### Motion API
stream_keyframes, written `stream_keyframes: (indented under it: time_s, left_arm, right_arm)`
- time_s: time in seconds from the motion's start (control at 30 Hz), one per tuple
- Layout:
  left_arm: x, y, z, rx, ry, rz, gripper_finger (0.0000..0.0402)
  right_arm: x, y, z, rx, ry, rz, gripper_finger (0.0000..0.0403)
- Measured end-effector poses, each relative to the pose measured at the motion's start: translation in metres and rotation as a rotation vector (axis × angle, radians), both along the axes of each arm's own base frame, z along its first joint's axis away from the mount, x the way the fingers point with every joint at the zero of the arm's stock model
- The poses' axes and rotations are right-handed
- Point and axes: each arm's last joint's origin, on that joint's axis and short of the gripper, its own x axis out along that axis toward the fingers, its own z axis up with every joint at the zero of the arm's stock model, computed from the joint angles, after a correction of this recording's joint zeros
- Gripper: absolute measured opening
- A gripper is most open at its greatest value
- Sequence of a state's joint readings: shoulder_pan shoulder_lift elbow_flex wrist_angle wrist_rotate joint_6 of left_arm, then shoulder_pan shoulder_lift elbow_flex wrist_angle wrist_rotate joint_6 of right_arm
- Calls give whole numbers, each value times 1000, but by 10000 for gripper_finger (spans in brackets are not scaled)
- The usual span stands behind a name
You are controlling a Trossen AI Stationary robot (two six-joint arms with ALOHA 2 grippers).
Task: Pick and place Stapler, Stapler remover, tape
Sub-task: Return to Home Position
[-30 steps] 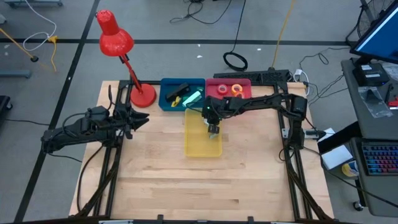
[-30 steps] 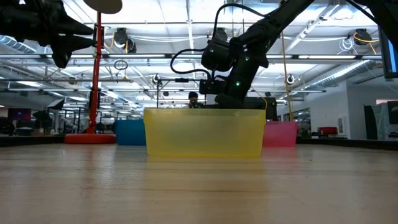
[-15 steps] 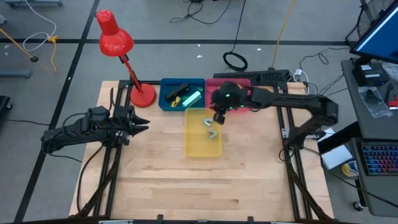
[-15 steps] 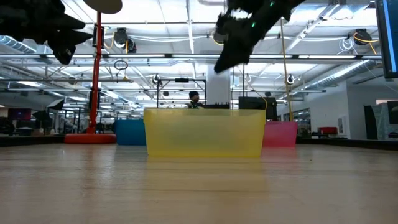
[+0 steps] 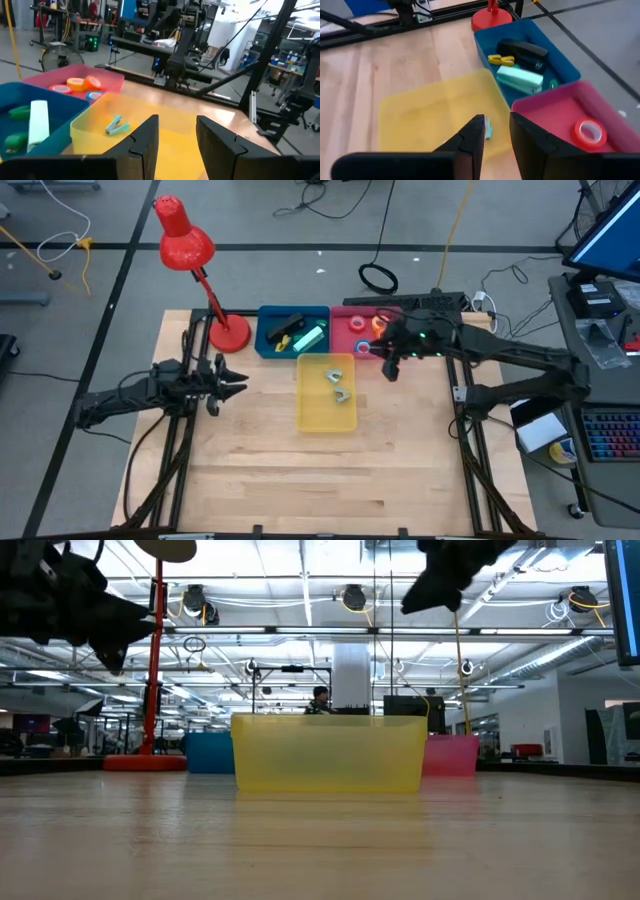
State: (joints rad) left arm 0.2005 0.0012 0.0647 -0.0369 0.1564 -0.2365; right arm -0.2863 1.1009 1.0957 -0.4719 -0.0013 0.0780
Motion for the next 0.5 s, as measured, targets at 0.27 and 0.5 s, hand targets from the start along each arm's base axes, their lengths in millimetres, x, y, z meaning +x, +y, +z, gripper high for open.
stream_keyframes:
  time_s: [0.27, 0.5]
  left_arm:
    - [1, -1, 0, 114, -33, -35, 134]
    - [1, -1, -1, 109, -20, -45, 134]
  right_arm:
    - [-48, 14, -24, 24, -195, -39, 86]
    - [-83, 24, -59, 59, -323, -64, 87]
